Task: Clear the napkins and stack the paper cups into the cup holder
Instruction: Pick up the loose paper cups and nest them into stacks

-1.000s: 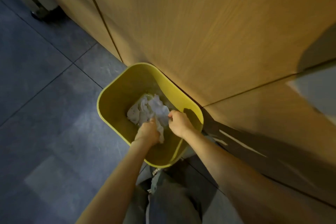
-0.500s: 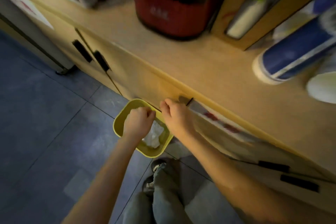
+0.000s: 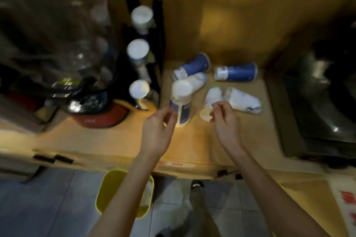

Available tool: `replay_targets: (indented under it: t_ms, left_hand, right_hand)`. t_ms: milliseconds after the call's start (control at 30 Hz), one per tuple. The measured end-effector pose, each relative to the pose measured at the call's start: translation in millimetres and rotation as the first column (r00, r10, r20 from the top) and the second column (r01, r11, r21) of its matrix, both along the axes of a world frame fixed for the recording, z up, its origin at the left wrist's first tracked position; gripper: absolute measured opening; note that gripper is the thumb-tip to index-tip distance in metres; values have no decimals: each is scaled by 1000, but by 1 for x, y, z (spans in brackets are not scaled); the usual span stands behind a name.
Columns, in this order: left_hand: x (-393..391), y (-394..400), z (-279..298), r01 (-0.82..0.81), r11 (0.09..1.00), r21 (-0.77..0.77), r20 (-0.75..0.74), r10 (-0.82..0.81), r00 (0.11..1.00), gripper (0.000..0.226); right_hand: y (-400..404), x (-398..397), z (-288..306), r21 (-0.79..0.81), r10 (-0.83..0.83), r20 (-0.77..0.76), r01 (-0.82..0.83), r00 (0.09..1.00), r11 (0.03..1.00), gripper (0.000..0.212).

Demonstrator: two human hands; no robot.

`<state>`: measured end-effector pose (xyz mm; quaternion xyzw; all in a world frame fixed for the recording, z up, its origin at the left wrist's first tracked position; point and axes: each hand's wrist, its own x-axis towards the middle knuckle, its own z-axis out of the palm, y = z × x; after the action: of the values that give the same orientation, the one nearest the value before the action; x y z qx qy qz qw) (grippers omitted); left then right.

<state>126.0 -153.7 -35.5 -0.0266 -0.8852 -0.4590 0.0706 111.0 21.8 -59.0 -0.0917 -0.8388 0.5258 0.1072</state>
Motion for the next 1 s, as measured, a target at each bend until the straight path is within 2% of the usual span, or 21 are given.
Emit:
replay_targets:
  t_ms: [67, 167, 300, 400, 500, 633, 733, 867, 1000]
  left_hand:
    - [-15, 32, 1, 94, 996, -15, -15, -94, 995, 13]
    - [-42, 71, -9, 197, 974, -115, 8, -198, 980, 17]
    - [-73, 113, -29, 261, 941, -215, 115, -241, 964, 35]
    - [-90, 138, -50, 244, 917, -315, 240, -172, 955, 55]
    - [-100, 157, -69, 181, 901, -395, 335, -42, 941, 74]
    - [-106, 171, -86, 79, 903, -423, 413, 115, 903, 83]
    - [-106, 180, -89, 2, 924, -384, 452, 186, 872, 87]
    - [-106, 181, -89, -58, 948, -313, 515, 220, 829, 92]
    - [-113, 177, -87, -36, 964, -263, 571, 186, 800, 93]
  right_hand:
    - [36, -10, 2, 19, -75, 4, 75, 997, 997, 13]
    - [84, -25, 1, 100, -134, 20, 131, 991, 986, 16]
    - [130, -51, -14, 246, -90, 130, 56, 987, 968, 23]
    - [151, -69, -33, 380, -13, 220, -74, 975, 922, 39]
    - [165, -86, -52, 501, 103, 305, -252, 947, 828, 61]
    - [172, -99, -74, 592, 153, 405, -386, 901, 708, 86]
    - [174, -103, -82, 602, 178, 438, -434, 881, 670, 86]
    - [176, -106, -89, 610, 179, 375, -388, 909, 691, 86]
    - [179, -104, -96, 607, 150, 338, -337, 929, 719, 81]
